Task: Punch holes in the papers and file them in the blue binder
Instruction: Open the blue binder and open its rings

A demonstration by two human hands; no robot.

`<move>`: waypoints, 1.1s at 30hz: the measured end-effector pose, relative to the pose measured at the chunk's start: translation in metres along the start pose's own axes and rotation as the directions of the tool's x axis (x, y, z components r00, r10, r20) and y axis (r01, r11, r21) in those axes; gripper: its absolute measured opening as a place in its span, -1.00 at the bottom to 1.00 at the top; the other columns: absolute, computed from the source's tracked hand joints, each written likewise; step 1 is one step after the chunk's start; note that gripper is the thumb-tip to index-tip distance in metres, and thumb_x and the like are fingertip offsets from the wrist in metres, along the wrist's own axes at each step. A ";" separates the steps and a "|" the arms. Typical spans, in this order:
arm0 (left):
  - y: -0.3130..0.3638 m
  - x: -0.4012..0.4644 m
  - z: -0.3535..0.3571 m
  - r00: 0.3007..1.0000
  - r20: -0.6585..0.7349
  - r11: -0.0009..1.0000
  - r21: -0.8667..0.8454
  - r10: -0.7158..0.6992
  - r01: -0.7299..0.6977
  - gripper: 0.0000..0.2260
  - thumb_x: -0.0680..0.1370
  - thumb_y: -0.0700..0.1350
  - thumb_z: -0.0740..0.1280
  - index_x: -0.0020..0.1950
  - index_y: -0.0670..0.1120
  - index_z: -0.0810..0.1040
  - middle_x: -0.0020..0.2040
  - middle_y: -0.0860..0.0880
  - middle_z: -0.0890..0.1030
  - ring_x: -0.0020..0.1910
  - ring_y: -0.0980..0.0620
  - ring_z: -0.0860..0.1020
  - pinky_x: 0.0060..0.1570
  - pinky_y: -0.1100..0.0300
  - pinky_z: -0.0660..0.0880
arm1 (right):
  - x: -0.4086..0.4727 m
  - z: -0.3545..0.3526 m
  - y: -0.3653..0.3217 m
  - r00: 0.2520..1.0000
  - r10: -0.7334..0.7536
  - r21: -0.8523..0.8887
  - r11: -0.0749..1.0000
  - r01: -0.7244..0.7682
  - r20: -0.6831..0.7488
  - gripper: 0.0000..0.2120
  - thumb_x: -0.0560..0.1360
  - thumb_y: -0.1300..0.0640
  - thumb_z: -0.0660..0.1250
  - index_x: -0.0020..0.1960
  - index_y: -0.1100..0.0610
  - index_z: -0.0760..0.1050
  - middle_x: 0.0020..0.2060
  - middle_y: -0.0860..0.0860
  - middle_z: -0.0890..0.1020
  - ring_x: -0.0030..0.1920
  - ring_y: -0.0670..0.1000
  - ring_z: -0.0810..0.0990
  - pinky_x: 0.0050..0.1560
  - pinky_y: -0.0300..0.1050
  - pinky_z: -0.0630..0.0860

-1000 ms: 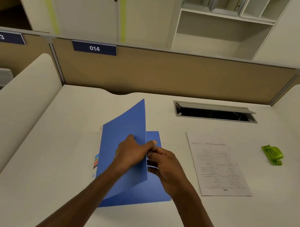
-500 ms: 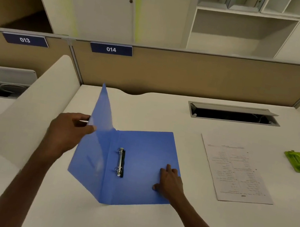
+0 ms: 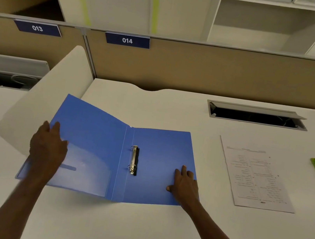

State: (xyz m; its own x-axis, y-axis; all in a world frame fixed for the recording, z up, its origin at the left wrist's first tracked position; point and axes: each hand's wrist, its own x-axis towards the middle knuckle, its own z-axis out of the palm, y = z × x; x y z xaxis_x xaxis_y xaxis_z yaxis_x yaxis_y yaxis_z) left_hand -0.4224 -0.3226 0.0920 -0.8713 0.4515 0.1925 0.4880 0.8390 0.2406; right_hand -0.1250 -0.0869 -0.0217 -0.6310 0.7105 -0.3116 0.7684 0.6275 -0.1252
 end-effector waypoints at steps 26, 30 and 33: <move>0.063 -0.103 0.139 0.866 0.432 0.908 -0.414 0.252 -0.057 -0.42 0.55 0.07 0.31 0.51 -0.05 0.22 0.55 -0.09 0.17 0.56 -0.11 0.03 0.49 -0.09 -0.02 | 0.025 -0.010 -0.026 0.981 -0.191 0.203 0.962 0.184 0.017 -0.52 0.37 0.27 0.41 0.27 0.22 0.38 0.22 0.16 0.35 0.21 0.16 0.41 0.09 -0.07 0.48; 0.075 -0.105 0.146 0.857 0.447 0.943 -0.312 0.256 -0.119 -0.38 0.54 0.12 0.28 0.54 0.01 0.15 0.57 -0.12 0.11 0.56 -0.18 -0.03 0.48 -0.13 -0.02 | 0.041 -0.021 -0.048 0.960 -0.258 0.373 0.906 0.200 0.112 -0.20 0.29 0.23 0.55 0.44 0.16 0.28 0.32 0.14 0.29 0.29 0.15 0.40 0.25 -0.05 0.45; 0.078 -0.105 0.148 0.861 0.448 0.952 -0.280 0.240 -0.120 -0.40 0.56 0.16 0.23 0.54 0.02 0.14 0.57 -0.11 0.11 0.56 -0.19 -0.03 0.48 -0.13 0.00 | 0.052 -0.024 -0.063 0.951 -0.284 0.425 0.881 0.207 0.126 -0.20 0.32 0.28 0.51 0.47 0.16 0.24 0.34 0.16 0.27 0.32 0.17 0.38 0.29 0.02 0.45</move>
State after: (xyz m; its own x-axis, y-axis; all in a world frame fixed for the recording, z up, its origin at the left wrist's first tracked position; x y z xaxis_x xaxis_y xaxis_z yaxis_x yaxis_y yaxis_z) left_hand -0.3002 -0.2597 -0.0502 -0.6567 0.7264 -0.2026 0.5839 0.6598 0.4729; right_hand -0.2089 -0.0816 -0.0077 -0.8043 0.4572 -0.3795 0.5922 0.5647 -0.5748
